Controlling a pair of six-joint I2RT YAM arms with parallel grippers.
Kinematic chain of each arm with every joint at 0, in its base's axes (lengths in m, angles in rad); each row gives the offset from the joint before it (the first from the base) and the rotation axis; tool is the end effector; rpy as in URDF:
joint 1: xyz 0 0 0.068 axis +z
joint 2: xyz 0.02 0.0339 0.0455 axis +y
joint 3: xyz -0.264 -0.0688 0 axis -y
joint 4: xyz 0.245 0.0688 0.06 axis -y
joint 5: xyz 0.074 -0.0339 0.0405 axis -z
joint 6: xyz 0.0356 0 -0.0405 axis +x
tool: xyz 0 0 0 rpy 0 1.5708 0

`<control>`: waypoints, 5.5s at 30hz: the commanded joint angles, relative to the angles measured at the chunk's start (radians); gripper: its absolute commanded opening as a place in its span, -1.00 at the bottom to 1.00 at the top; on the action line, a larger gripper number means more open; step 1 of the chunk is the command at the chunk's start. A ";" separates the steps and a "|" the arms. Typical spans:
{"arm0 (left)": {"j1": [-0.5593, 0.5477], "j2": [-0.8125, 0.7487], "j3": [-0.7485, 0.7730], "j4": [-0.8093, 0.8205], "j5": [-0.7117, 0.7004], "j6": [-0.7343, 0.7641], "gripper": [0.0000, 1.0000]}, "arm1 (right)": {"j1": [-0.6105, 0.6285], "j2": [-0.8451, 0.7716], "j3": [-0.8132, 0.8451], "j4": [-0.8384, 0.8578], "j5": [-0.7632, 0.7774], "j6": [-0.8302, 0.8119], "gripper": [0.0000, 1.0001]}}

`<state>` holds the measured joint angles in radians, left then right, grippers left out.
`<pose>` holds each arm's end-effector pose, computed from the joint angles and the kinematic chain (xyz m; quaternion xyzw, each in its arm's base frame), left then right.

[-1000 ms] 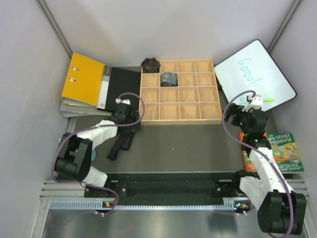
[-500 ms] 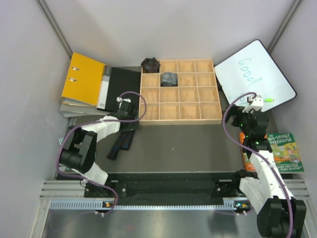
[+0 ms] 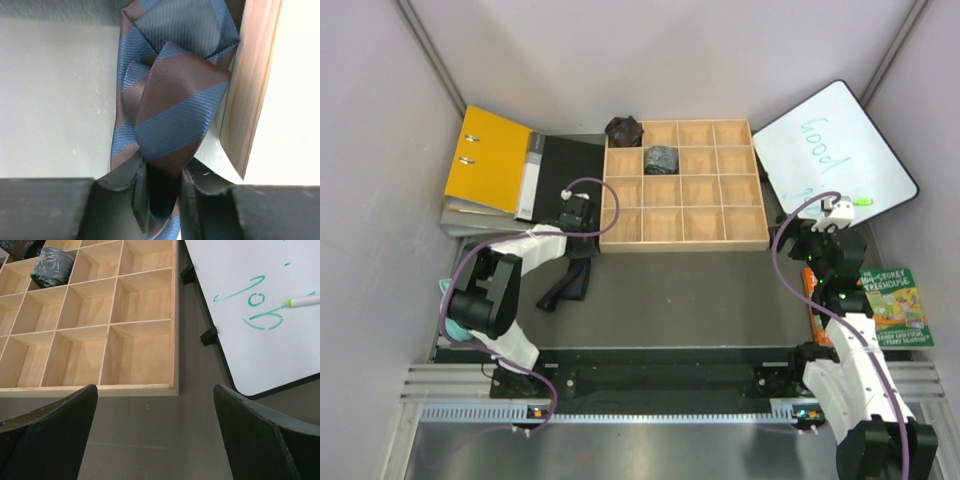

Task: Roll the ties
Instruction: Move the tie to the center of the board, then flatten out the tie at the center of the board.

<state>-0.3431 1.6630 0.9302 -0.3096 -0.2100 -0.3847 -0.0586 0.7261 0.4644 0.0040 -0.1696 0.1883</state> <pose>0.3052 -0.1011 0.1631 -0.0473 0.9592 0.0021 0.2787 0.1803 -0.0046 0.2556 0.0459 0.7896 0.1064 0.6026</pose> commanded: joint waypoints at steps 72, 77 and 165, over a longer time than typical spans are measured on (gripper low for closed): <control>-0.649 -0.542 -0.260 -0.461 -0.364 -0.634 -1.00 | 0.759 0.987 0.338 0.395 -0.211 0.754 0.98; -0.648 -0.552 -0.271 -0.453 -0.368 -0.632 -1.00 | 0.799 1.065 0.384 0.404 -0.185 0.777 0.98; -0.925 -0.551 -0.120 -0.599 -0.355 -0.875 0.78 | 0.367 -0.235 -0.273 -0.249 0.312 0.855 0.98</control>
<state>-1.2678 1.1698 0.8871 -0.9077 -0.5907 -1.1191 0.3111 0.4667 0.0826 -0.1360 0.1112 1.0679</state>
